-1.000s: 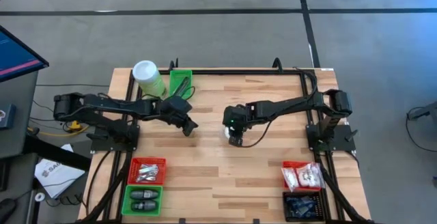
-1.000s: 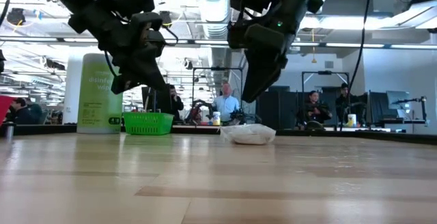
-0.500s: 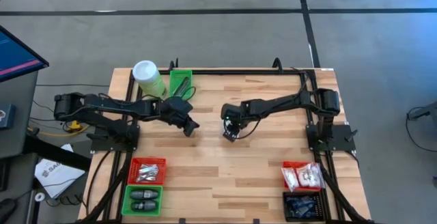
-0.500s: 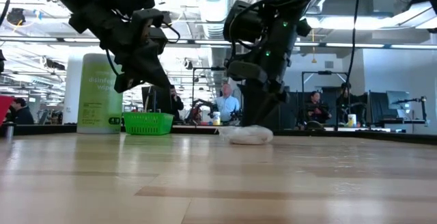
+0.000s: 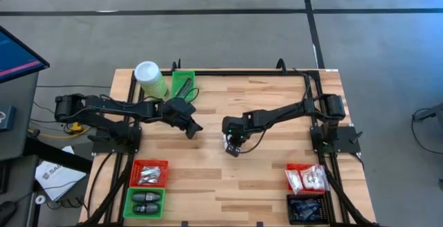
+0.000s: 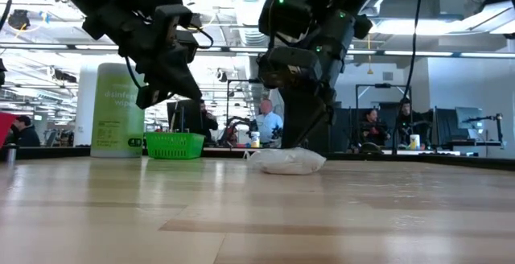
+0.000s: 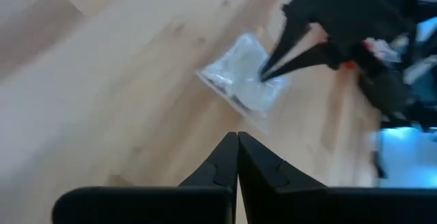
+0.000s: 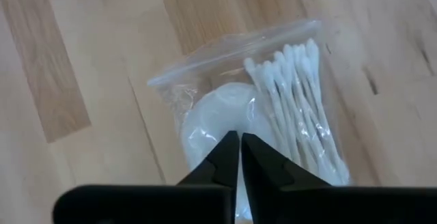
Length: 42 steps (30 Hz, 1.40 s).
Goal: Pick & Place Travel size toiletries
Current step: Put the cotton pack into the right red bin
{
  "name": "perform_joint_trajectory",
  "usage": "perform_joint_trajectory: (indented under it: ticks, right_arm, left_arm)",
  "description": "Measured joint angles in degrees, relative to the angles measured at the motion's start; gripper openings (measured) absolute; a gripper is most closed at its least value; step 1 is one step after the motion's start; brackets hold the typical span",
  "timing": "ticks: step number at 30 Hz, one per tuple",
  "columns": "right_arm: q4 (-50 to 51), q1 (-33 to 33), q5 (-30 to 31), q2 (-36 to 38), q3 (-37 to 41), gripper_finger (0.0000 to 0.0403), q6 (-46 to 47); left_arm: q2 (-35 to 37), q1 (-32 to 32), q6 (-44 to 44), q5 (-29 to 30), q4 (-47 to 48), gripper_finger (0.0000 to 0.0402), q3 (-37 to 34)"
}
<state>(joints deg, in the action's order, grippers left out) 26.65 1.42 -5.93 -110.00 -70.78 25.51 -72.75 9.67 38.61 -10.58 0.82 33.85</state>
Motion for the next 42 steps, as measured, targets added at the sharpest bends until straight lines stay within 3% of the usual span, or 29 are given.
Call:
perform_joint_trajectory:
  ticks: [7,13,18,21,26,30,42]
  right_arm:
    - [0.04,0.51,0.07,0.64,-1.04,0.0035,2.17]
    - [3.85,1.29,3.31,2.89,-4.66,0.0043,1.89]
    - [5.7,3.03,4.5,5.32,-5.4,0.0048,1.53]
    - [6.14,4.52,4.49,5.72,-4.33,0.0056,2.58]
    - [3.37,7.24,4.5,8.15,0.65,0.0071,8.27]
    - [-4.82,8.75,5.9,12.0,6.64,0.0087,14.55]
    - [-27.28,8.73,9.35,23.23,25.84,0.0135,31.72]
  left_arm:
    - [-2.82,-0.36,11.39,-12.0,-8.48,0.0002,0.06]
    - [-9.4,-3.49,19.95,-13.09,-15.53,0.0013,0.11]
    - [-15.34,-5.24,22.15,-12.24,-17.45,0.0072,0.06]
    - [-18.33,-6.02,23.27,-12.27,-23.75,0.0119,0.09]
    - [-21.9,-6.09,25.34,-12.01,-28.2,0.0184,1.02]
    - [-24.18,-6.09,25.7,-11.73,-28.31,0.0209,2.5]
    - [-26.51,-6.07,26.36,-10.04,-28.06,0.0199,4.59]
